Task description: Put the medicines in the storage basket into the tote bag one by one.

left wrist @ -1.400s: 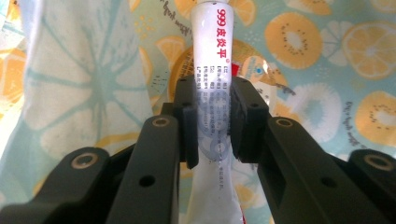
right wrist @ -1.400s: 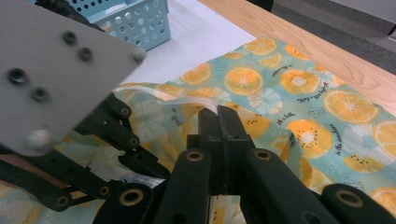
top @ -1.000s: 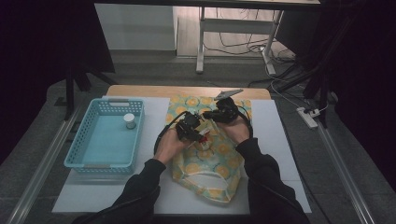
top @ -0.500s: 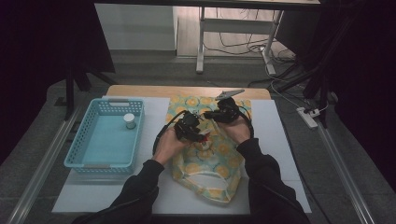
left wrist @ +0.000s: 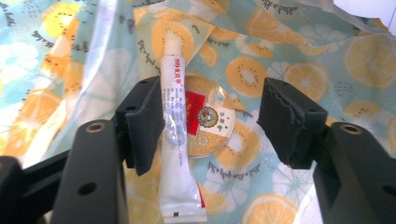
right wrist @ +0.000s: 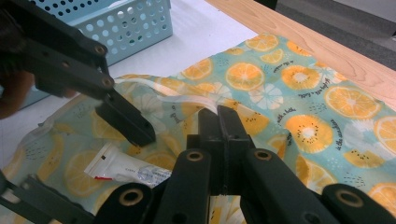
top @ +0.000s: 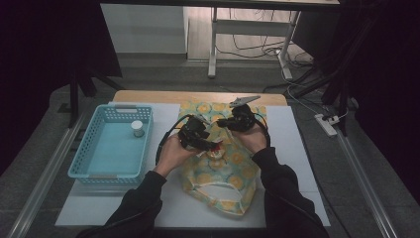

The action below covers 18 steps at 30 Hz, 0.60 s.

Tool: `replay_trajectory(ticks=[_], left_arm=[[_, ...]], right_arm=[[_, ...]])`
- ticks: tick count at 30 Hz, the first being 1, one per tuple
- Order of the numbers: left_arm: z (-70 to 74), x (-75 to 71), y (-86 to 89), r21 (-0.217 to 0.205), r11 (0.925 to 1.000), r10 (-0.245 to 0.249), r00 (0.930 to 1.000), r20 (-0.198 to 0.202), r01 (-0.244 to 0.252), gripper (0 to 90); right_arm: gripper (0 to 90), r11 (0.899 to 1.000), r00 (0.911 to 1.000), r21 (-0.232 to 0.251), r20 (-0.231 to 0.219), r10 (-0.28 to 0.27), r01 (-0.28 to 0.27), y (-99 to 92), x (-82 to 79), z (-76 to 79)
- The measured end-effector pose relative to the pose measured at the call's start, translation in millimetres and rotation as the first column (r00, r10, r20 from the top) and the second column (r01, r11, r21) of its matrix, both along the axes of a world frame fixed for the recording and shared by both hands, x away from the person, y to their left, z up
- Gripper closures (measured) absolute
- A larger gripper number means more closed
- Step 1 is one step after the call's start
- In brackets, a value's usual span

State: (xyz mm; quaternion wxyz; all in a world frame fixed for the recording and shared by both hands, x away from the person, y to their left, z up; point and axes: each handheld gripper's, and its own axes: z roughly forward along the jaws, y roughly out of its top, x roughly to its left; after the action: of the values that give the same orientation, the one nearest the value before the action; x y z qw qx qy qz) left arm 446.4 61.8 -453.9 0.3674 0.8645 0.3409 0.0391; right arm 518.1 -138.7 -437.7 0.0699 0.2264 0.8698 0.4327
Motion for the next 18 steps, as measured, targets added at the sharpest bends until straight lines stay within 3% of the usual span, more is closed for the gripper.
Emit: replay_trajectory(ticks=[5,18], left_arm=[[2.5,-3.7,9.6,-0.045,0.9989,-0.015,0.9999,0.0,0.015,28.7],[10.3,-19.5,29.6,-0.039,0.9992,-0.011,0.9996,0.026,0.012,8.1]], right_arm=[[90.0,1.0,1.0,0.002,0.0,-0.003,0.003,-1.2,-0.4,0.1],[90.0,1.0,1.0,0.0,-0.001,-0.001,0.001,-1.2,-2.1,0.5]])
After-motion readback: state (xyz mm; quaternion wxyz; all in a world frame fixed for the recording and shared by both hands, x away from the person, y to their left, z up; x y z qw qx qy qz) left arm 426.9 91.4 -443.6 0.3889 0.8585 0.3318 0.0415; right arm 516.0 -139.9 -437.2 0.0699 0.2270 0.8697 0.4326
